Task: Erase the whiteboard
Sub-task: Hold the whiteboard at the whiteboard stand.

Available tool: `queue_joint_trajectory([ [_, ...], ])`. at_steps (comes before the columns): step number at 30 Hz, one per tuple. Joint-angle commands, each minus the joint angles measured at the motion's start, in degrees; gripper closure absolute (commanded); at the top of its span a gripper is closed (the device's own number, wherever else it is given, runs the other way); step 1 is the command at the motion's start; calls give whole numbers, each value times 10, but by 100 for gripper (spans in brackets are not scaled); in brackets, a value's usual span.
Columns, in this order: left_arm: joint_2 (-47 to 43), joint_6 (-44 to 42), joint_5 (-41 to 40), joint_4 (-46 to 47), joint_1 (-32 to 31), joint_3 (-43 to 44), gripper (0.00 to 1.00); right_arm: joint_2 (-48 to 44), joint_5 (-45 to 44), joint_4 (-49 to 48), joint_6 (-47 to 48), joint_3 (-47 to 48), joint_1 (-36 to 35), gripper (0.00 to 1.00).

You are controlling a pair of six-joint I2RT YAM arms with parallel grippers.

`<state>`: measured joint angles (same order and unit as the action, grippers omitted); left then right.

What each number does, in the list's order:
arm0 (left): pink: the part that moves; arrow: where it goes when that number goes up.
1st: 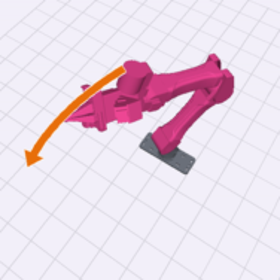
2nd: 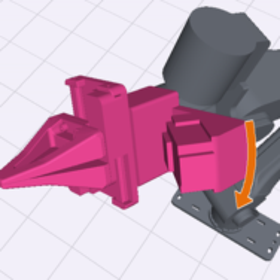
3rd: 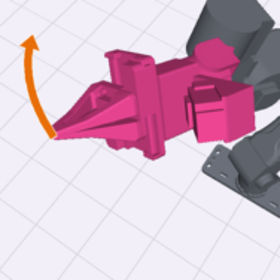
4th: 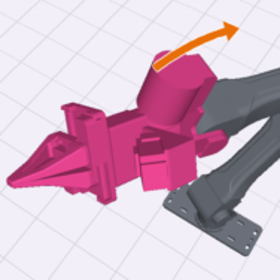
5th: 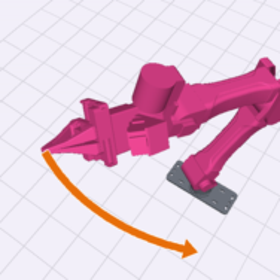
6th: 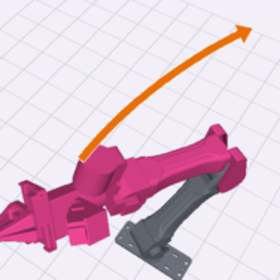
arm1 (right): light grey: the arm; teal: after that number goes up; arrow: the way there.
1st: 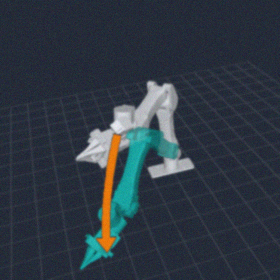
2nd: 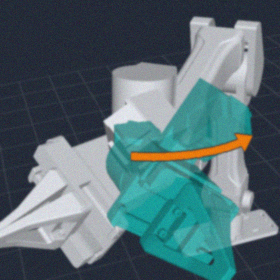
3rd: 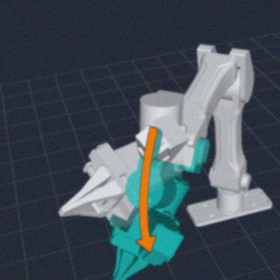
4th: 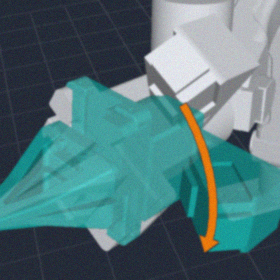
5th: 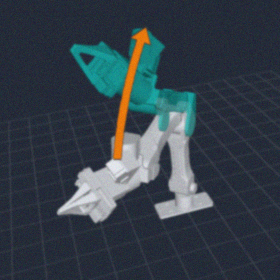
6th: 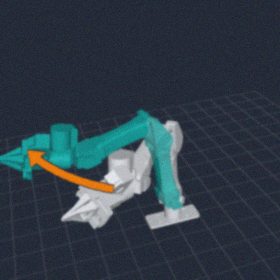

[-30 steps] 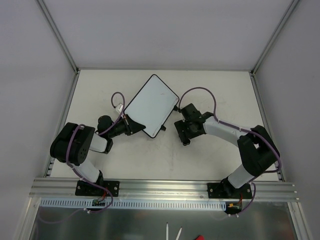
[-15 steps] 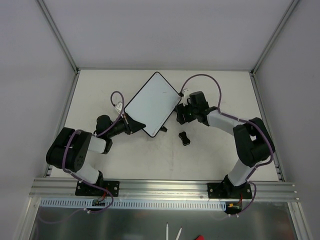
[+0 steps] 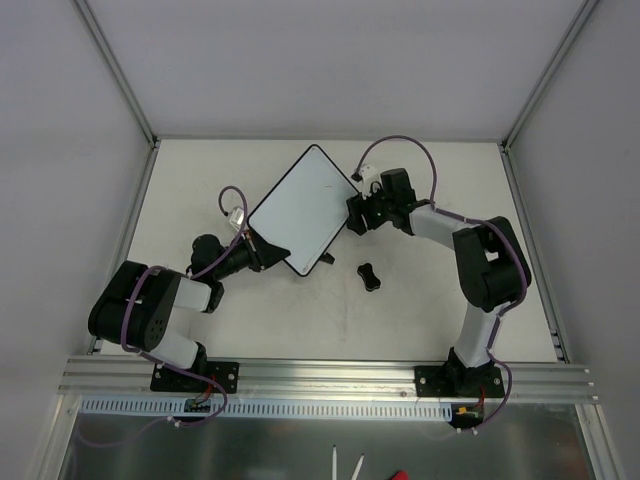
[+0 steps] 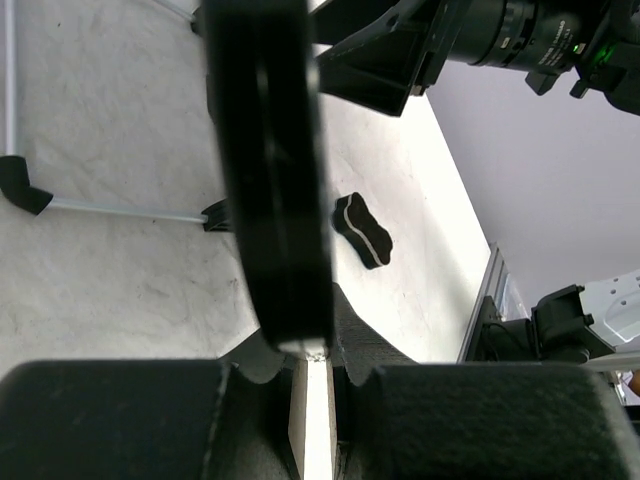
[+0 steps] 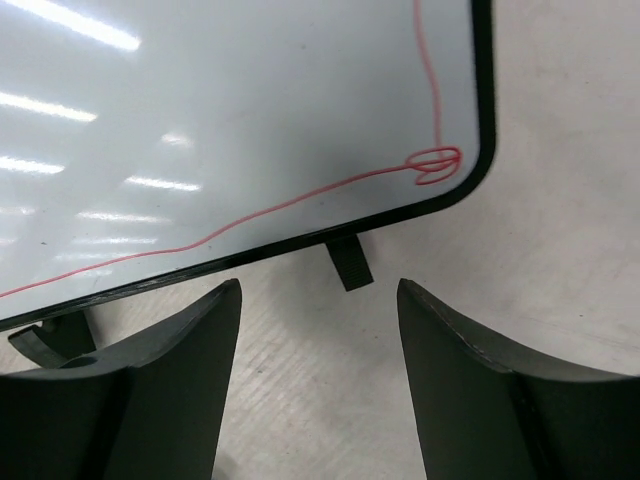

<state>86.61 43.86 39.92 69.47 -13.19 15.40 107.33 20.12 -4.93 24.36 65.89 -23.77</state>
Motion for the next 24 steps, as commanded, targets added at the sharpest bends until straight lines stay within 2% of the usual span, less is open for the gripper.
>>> queue_joint_trajectory([
  [1, -28, -24, -12, 109, -8, -1, 100, -34, 16, -29, 23, 1, 10, 33],
  [7, -28, -24, -27, 108, -11, -5, 100, -9, 44, -27, 42, 28, 14, 34],
  [12, -26, -24, -49, 106, -17, -10, 100, 7, 79, -27, 60, 42, 19, 39],
  [17, -4, -18, -65, 126, -26, -10, 100, 19, 79, -18, 65, 54, 21, 45],
  [24, 21, -3, -84, 162, -39, -19, 100, 21, 67, -12, 64, 57, 21, 47],
])
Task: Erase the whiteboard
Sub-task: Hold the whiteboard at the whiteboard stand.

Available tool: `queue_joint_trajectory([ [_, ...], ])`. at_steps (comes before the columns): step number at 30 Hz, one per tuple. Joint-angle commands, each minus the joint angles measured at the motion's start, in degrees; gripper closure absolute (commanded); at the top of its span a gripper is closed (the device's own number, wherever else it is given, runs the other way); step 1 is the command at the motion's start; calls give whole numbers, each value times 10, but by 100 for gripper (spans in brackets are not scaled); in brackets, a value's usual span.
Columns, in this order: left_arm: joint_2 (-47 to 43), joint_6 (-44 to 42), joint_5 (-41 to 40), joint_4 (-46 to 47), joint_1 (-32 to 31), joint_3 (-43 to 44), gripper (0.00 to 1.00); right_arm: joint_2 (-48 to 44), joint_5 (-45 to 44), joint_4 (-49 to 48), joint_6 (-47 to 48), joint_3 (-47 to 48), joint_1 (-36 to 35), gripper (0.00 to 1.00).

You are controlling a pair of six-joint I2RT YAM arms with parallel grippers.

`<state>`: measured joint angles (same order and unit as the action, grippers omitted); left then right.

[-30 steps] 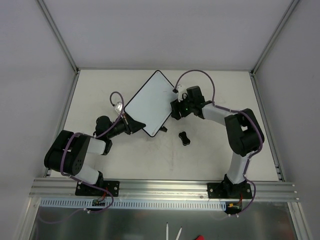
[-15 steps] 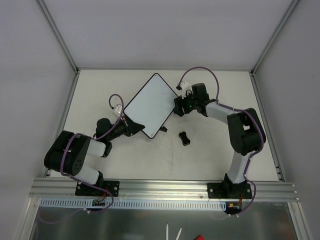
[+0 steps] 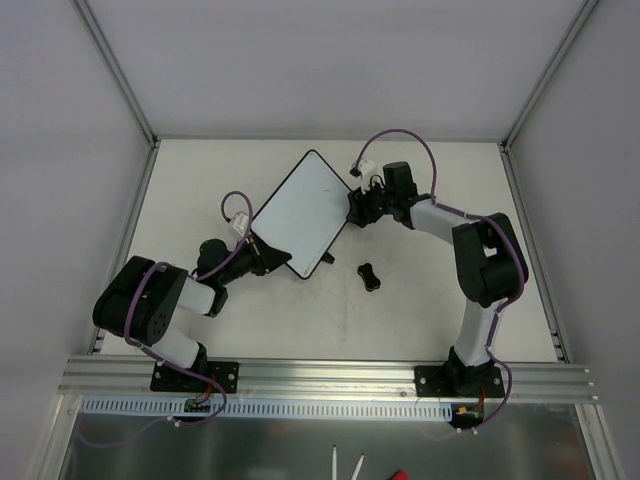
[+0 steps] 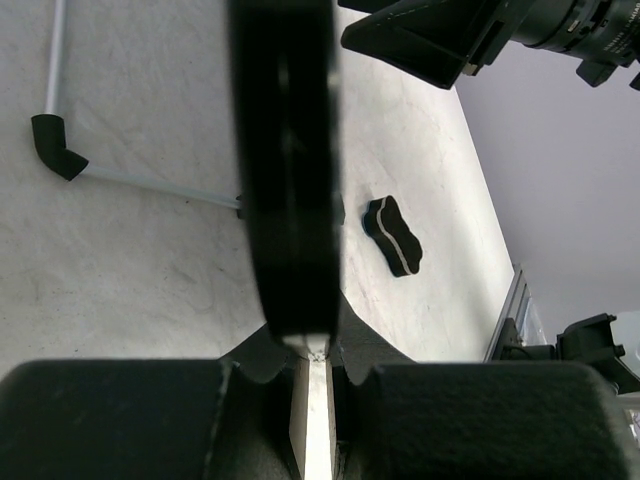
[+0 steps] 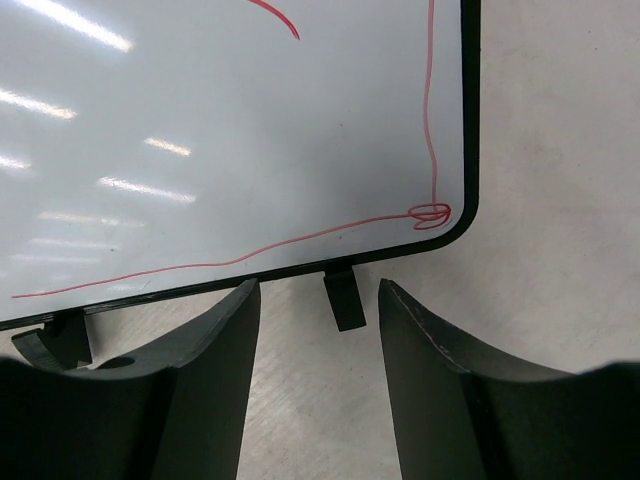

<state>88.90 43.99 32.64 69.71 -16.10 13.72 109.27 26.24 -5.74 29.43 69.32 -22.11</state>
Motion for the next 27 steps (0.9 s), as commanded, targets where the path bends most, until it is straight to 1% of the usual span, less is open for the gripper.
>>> queue_joint_trajectory([
  [1, -2, -5, -13, 159, -13, -3, 100, 1, 6, -4, 13, 21, 4, 47],
  [10, -13, -6, -40, 150, -16, -14, 100, 9, 11, 25, 24, 36, 4, 46],
  [15, -22, -5, -49, 141, -16, -15, 100, 18, -12, 46, 15, 56, 4, 49],
  [24, -51, -10, -55, 106, -17, -13, 100, 34, -48, 93, 5, 83, 1, 49],
  [27, -53, -11, -55, 103, -18, -13, 100, 42, -46, 115, 5, 96, 1, 50],
])
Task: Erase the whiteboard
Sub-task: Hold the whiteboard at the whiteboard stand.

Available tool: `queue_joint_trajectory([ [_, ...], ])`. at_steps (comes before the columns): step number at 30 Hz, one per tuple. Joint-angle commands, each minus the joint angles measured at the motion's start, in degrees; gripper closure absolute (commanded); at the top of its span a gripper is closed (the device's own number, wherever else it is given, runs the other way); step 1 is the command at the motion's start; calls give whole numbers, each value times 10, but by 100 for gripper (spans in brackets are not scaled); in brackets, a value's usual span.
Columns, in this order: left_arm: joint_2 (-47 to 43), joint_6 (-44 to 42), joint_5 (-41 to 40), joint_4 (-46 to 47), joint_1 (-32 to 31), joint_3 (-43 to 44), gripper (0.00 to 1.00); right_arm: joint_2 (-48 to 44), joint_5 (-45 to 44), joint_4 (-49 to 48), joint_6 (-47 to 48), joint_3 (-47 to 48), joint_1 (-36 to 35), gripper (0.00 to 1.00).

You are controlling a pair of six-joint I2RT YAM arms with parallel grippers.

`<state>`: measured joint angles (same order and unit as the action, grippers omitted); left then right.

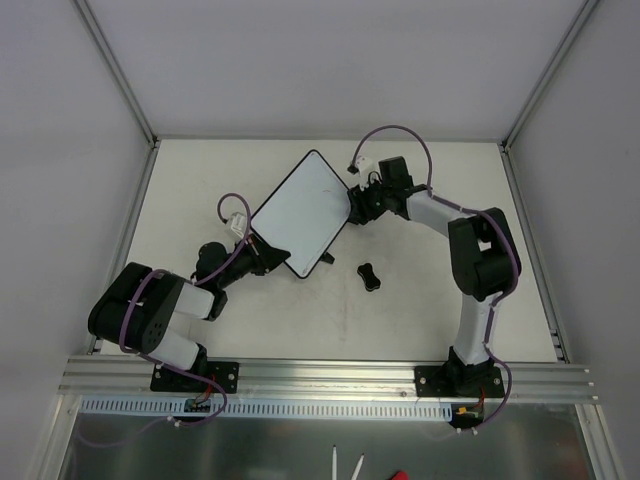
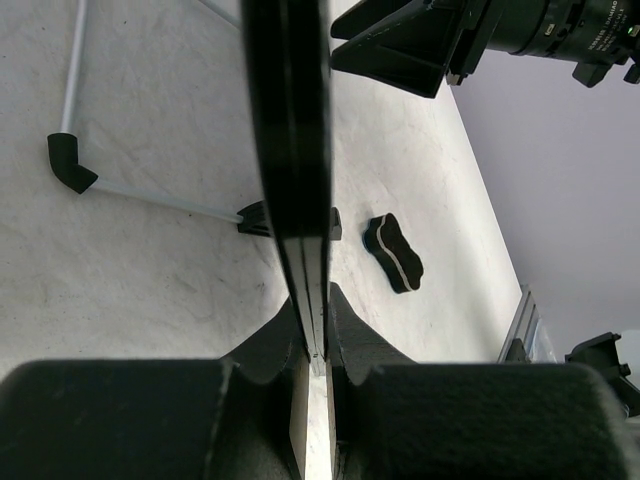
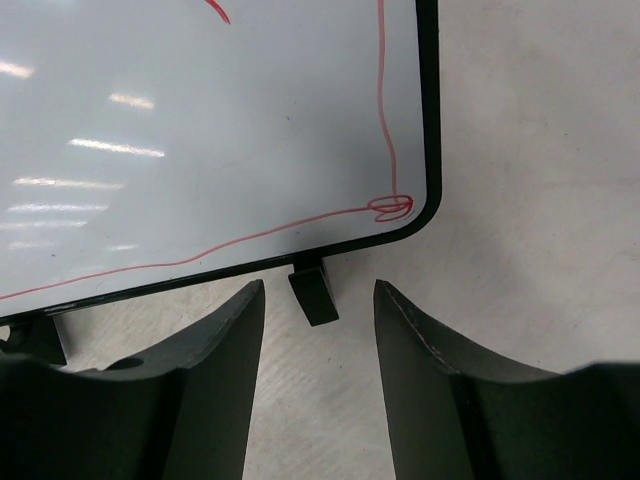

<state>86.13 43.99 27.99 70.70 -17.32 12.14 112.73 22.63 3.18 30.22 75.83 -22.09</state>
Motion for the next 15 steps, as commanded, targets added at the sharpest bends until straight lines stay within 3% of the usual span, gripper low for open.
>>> queue_joint_trajectory([
  [1, -25, -11, -9, 90, -6, 5, 100, 13, -10, 33, -1, 36, 0, 50],
  [10, -1, -7, -6, 103, -10, 10, 100, 39, -20, 92, 8, 80, -11, 55],
  [15, 10, -6, -2, 110, -10, 10, 100, 56, -15, 130, 22, 107, -18, 62],
])
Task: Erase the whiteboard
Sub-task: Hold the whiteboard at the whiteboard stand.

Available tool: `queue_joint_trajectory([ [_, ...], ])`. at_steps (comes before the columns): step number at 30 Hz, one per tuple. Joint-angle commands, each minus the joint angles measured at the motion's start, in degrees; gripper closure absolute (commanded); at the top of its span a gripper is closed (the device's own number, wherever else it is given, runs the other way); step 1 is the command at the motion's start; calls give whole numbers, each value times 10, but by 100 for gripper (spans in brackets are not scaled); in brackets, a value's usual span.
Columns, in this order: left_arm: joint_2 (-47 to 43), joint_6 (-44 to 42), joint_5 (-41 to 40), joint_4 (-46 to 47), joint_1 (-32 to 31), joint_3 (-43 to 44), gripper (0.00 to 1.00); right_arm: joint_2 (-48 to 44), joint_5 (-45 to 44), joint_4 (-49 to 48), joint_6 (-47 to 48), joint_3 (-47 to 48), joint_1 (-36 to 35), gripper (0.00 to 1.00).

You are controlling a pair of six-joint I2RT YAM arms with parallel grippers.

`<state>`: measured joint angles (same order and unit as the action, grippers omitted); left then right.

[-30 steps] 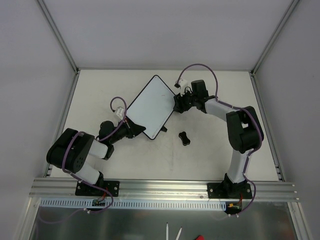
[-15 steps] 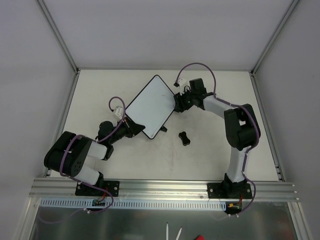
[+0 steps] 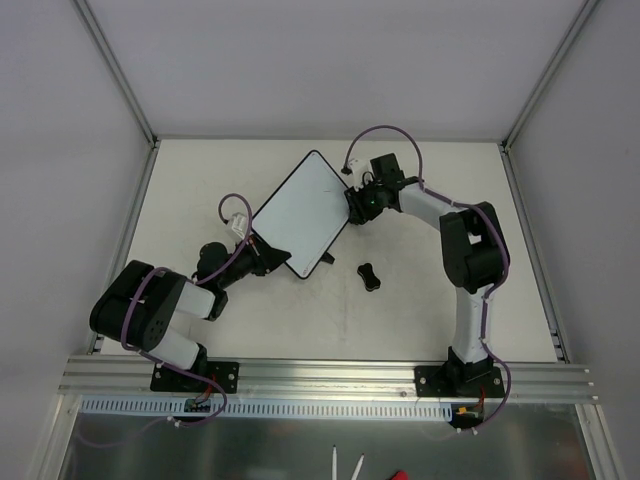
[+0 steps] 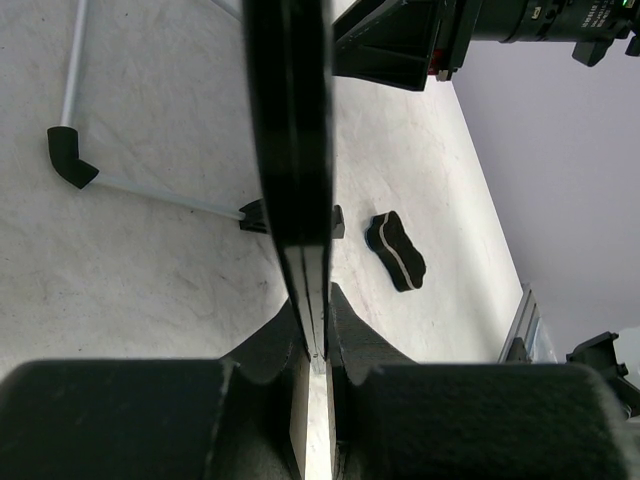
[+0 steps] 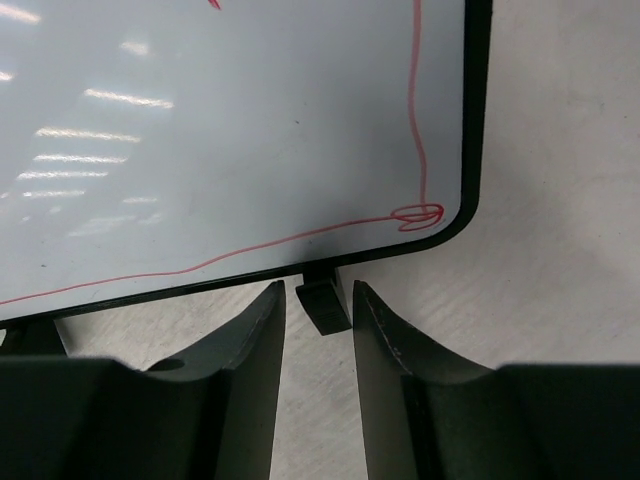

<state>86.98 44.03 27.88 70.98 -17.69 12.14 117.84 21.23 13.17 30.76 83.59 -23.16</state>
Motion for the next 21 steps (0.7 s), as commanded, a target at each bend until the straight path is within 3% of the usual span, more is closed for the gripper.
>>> queue_joint_trajectory([
  [1, 3, -6, 2, 108, -7, 10, 100, 5, -2, 31, 18, 29, -9, 66],
  [4, 6, -8, 13, 103, -7, 17, 100, 4, -1, 30, 12, 28, -9, 74],
  [5, 9, -10, 16, 101, -7, 20, 100, 4, -1, 30, 11, 27, -9, 84],
  [8, 15, -8, 26, 102, -7, 26, 100, 5, 1, 31, 4, 26, -10, 94],
  [13, 24, -10, 41, 108, -7, 37, 100, 2, -7, 29, -11, 22, -10, 100],
  [21, 83, -12, 107, 146, 4, 63, 100, -38, -63, -10, -77, -34, -10, 100],
])
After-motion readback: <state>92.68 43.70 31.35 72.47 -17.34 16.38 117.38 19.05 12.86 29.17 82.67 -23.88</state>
